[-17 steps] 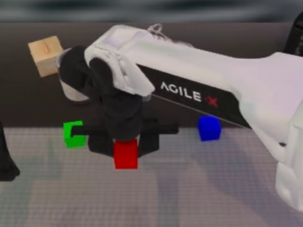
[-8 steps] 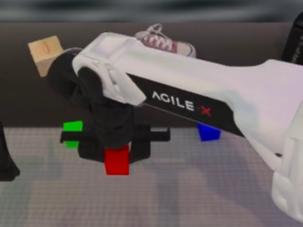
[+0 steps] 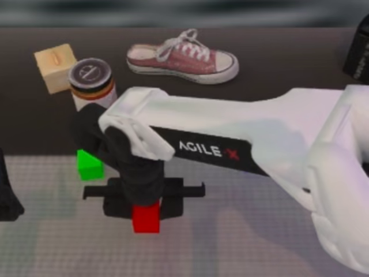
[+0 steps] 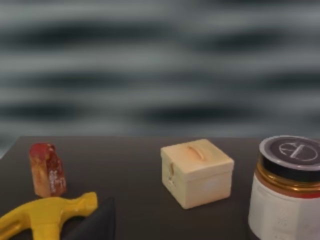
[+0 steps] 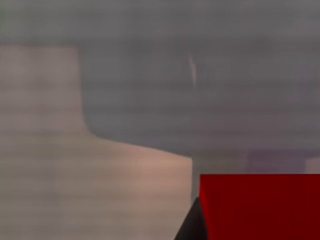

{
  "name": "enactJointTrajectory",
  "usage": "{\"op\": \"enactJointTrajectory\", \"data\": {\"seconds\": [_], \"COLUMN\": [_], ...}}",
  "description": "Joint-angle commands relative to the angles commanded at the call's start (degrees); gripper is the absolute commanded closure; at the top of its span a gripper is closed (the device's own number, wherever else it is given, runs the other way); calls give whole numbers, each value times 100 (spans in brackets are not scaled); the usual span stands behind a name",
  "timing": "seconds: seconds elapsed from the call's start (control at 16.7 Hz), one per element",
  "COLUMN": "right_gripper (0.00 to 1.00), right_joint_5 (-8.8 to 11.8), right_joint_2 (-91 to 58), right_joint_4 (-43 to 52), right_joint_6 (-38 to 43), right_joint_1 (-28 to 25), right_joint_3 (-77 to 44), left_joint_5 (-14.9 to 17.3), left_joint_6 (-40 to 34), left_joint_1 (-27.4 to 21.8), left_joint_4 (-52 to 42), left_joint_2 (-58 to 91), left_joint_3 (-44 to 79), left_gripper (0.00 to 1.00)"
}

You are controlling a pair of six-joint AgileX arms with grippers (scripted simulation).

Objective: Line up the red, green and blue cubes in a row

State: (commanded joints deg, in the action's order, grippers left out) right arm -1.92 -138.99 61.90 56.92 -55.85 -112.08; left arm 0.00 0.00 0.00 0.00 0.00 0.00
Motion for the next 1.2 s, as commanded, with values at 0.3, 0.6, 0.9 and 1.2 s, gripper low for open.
{"op": "enactJointTrajectory", "data": {"seconds": [0.3, 0.6, 0.9, 1.2], "right_gripper": [85, 47, 10, 0], "right_joint_5": [0, 0, 0, 0], "right_joint_2": [0, 0, 0, 0], "right_joint_4": [0, 0, 0, 0], "right_joint_6": [0, 0, 0, 0], "right_joint_1": [0, 0, 0, 0], "right_joint_3": [0, 0, 0, 0], "left_joint_5": [0, 0, 0, 0], "left_joint_6": [0, 0, 0, 0], "left_joint_1": [0, 0, 0, 0], "left_joint_4": [0, 0, 0, 0], "left_joint_2": [0, 0, 0, 0], "left_joint_3": [0, 0, 0, 0], "left_gripper": [0, 0, 0, 0]}}
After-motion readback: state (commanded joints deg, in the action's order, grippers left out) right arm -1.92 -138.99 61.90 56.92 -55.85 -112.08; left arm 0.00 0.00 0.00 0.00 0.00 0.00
